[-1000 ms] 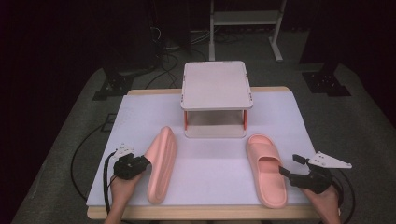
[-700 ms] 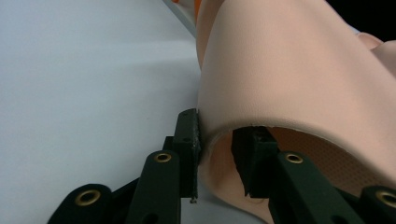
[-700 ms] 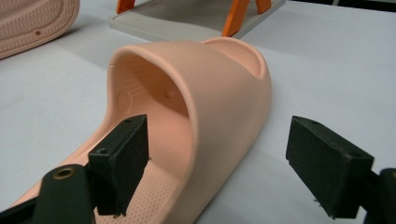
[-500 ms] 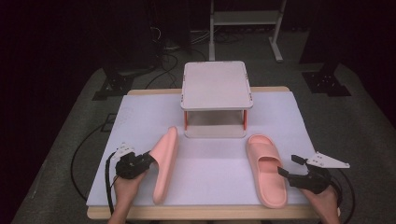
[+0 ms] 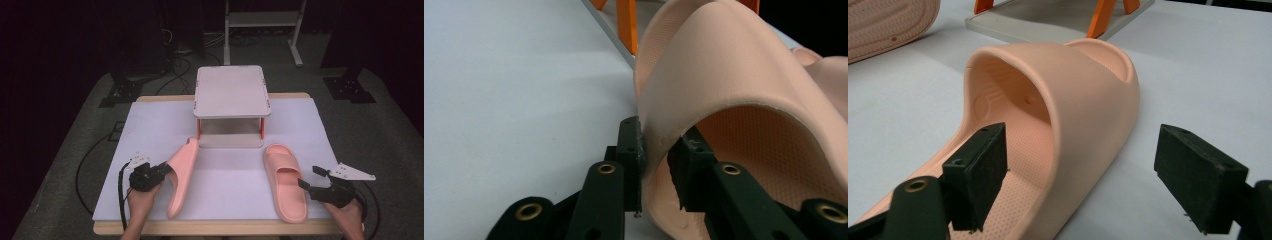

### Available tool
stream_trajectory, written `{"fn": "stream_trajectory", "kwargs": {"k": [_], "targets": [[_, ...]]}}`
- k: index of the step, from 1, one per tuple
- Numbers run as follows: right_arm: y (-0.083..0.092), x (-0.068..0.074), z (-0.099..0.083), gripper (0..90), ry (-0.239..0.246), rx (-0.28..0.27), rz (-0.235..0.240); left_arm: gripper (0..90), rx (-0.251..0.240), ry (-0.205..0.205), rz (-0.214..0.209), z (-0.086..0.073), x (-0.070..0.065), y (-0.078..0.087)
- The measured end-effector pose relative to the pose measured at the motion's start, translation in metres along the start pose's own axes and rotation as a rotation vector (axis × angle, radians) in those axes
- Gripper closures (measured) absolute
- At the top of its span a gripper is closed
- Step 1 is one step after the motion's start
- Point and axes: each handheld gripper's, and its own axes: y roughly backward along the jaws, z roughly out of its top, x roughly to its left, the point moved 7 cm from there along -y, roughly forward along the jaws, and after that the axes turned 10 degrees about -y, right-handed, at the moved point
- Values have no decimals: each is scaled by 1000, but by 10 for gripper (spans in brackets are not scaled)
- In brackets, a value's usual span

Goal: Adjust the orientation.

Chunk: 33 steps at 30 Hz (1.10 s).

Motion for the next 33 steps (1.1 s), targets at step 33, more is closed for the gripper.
{"fn": "stream_trajectory", "kwargs": {"k": [33], "targets": [[-1, 2, -1, 208, -5, 3, 15, 684, 20, 25, -24, -4, -17, -15]]}}
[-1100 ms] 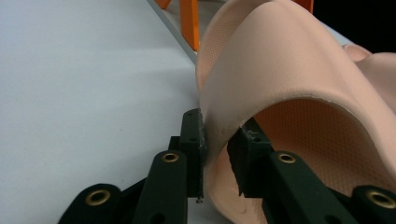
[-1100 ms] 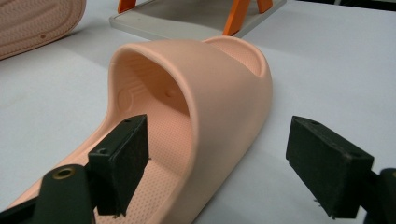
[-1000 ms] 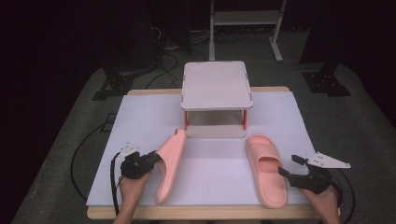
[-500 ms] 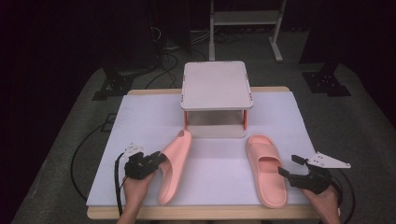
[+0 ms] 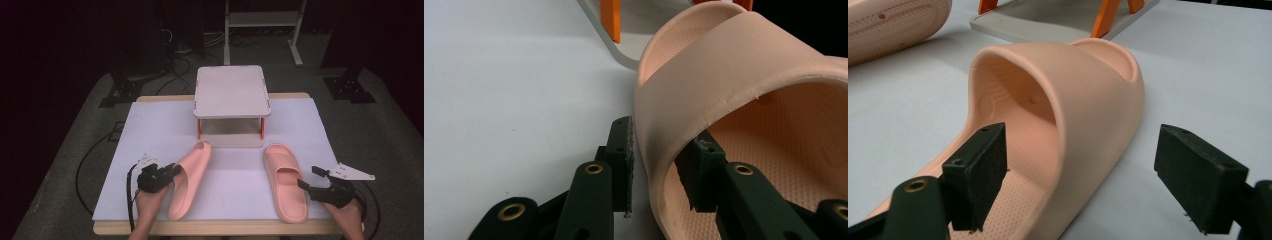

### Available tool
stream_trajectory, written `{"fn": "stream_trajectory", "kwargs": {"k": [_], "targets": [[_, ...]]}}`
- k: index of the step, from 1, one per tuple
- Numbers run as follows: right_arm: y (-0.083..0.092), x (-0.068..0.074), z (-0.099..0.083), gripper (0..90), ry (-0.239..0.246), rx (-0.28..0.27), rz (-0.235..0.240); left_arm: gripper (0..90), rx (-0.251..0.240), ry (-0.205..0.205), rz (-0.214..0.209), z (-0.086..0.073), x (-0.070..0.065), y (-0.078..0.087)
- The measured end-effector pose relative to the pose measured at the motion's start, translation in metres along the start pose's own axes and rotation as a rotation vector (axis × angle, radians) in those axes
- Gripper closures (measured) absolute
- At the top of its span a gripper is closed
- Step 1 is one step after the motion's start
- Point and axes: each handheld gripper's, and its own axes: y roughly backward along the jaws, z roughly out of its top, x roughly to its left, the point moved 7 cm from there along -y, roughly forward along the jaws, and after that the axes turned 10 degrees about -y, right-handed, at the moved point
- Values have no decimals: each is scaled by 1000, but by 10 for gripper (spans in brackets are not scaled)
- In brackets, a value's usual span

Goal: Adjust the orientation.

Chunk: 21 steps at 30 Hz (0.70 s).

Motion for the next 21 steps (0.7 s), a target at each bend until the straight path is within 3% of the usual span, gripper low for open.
{"fn": "stream_trajectory", "kwargs": {"k": [6, 12, 21], "targets": [[0, 0, 1, 203, -7, -12, 11, 665, 13, -38, -2, 0, -5, -3], [0, 0, 0, 203, -7, -6, 11, 666, 8, -27, -12, 0, -7, -5], [1, 0, -2, 203, -12, -4, 19, 625, 12, -58, -14, 1, -12, -7]]}}
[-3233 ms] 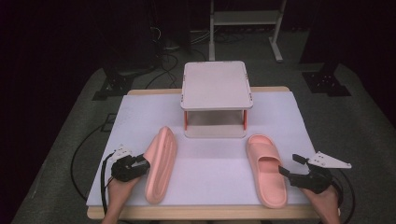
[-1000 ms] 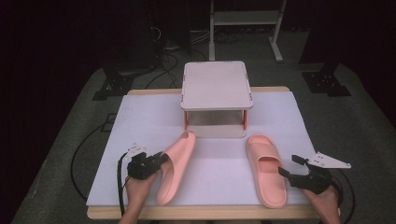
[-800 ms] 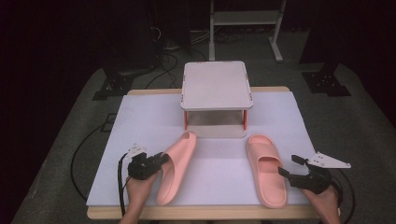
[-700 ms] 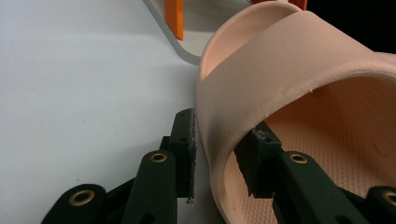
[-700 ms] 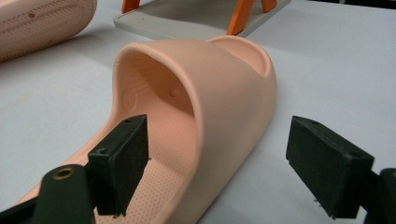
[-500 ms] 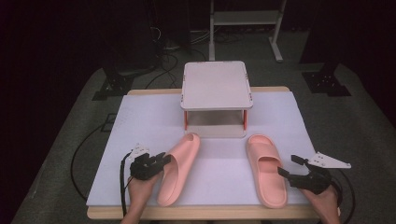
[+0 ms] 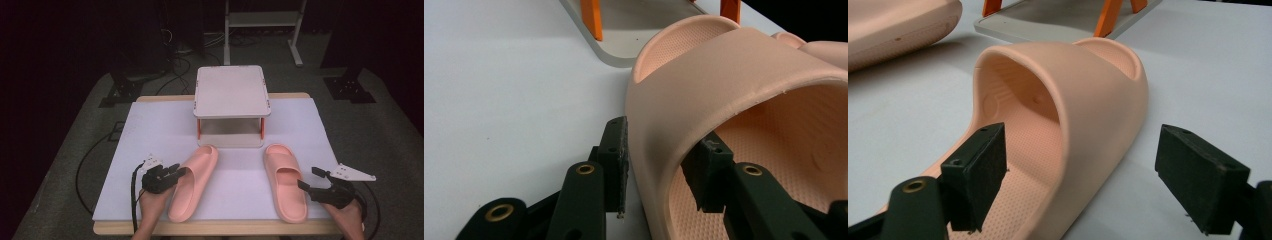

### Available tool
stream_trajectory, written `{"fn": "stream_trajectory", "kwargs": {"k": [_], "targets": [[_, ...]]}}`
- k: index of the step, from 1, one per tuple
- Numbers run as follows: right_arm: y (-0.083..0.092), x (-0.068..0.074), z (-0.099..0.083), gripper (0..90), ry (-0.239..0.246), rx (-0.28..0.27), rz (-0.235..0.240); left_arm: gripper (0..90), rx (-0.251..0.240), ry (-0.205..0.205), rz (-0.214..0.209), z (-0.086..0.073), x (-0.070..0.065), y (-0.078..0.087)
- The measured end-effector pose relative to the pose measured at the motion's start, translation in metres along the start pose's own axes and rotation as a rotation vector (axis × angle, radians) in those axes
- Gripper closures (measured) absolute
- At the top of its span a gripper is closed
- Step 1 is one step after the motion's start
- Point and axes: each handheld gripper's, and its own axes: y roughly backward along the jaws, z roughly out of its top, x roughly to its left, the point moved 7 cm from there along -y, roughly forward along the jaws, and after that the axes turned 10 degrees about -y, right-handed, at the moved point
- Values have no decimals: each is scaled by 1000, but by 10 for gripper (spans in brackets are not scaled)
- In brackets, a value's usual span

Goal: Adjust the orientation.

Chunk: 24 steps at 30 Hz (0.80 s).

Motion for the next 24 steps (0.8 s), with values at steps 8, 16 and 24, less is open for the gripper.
{"fn": "stream_trajectory", "kwargs": {"k": [8, 16, 24], "targets": [[-1, 1, -1, 205, -3, 2, 12, 616, 14, -40, -5, 1, -7, -3], [-4, 4, -5, 207, -2, 22, 21, 607, 20, -64, -5, 0, -11, -4], [-5, 5, -5, 211, -2, 16, 21, 595, 32, -85, -17, -1, -16, -7]]}}
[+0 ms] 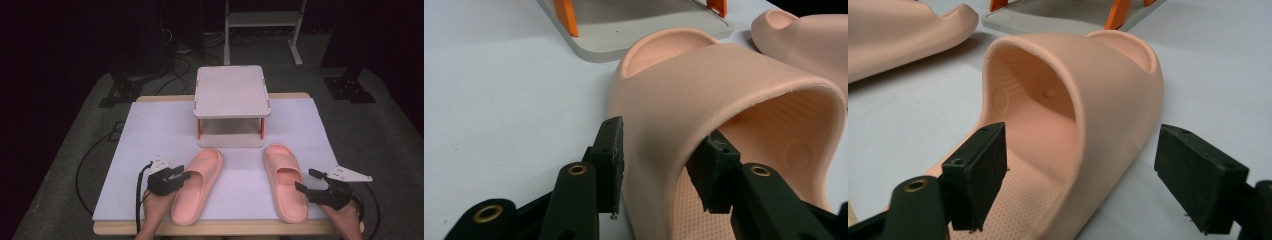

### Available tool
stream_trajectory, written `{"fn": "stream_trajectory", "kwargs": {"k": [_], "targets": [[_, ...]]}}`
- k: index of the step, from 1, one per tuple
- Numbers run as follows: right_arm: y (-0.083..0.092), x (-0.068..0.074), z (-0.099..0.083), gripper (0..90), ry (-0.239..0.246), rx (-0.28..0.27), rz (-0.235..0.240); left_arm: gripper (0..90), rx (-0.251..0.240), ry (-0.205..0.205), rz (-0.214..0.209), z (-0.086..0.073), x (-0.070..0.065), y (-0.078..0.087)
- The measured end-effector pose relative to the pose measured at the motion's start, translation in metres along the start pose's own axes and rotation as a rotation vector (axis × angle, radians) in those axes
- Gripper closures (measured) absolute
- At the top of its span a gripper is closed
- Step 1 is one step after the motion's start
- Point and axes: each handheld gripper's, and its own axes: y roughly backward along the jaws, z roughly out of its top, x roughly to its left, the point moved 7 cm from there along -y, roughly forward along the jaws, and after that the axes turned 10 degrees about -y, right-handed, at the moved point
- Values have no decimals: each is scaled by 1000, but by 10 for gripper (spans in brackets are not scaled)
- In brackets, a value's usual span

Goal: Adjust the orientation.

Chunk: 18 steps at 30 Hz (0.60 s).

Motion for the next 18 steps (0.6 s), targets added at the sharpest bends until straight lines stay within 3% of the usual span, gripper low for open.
{"fn": "stream_trajectory", "kwargs": {"k": [6, 18], "targets": [[-3, 1, -1, 226, -4, 16, 6, 590, 11, -27, -1, 0, -4, -2], [-11, 0, 1, 289, 6, 14, -25, 545, 31, -34, -10, -3, -8, -4]]}}
